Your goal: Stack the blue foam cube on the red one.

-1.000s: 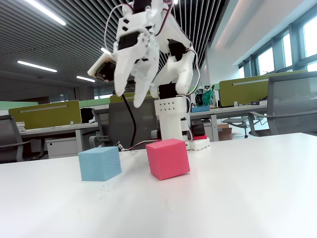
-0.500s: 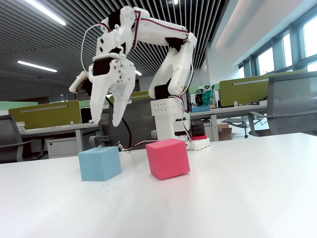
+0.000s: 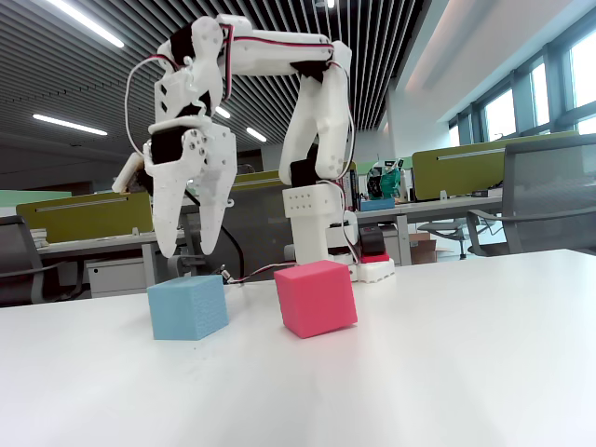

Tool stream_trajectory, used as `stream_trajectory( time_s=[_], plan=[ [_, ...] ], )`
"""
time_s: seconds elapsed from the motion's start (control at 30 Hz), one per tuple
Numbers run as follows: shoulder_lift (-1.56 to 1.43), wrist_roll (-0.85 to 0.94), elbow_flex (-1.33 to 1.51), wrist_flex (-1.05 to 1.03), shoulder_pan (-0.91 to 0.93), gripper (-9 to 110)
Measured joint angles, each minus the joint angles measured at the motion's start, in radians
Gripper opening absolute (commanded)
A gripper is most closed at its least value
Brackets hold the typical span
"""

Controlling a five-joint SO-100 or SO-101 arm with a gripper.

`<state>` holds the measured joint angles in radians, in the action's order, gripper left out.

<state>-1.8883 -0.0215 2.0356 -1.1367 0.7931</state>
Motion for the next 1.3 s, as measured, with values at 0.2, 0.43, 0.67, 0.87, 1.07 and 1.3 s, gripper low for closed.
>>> stream_trajectory(
  time_s=[0.2, 0.43, 0.67, 0.87, 1.07, 1.3],
  plan=[
    [0.032, 0.000, -0.018, 0.000, 0.005, 49],
    [0.034, 0.000, -0.018, -0.012, 0.017, 36],
    [0.067, 0.000, -0.018, -0.012, 0.020, 37],
    [0.104, 0.000, -0.020, -0.006, 0.026, 38],
    [0.146, 0.000, -0.020, -0.005, 0.026, 40],
    [0.199, 0.000, -0.020, 0.034, 0.026, 39]
  ],
)
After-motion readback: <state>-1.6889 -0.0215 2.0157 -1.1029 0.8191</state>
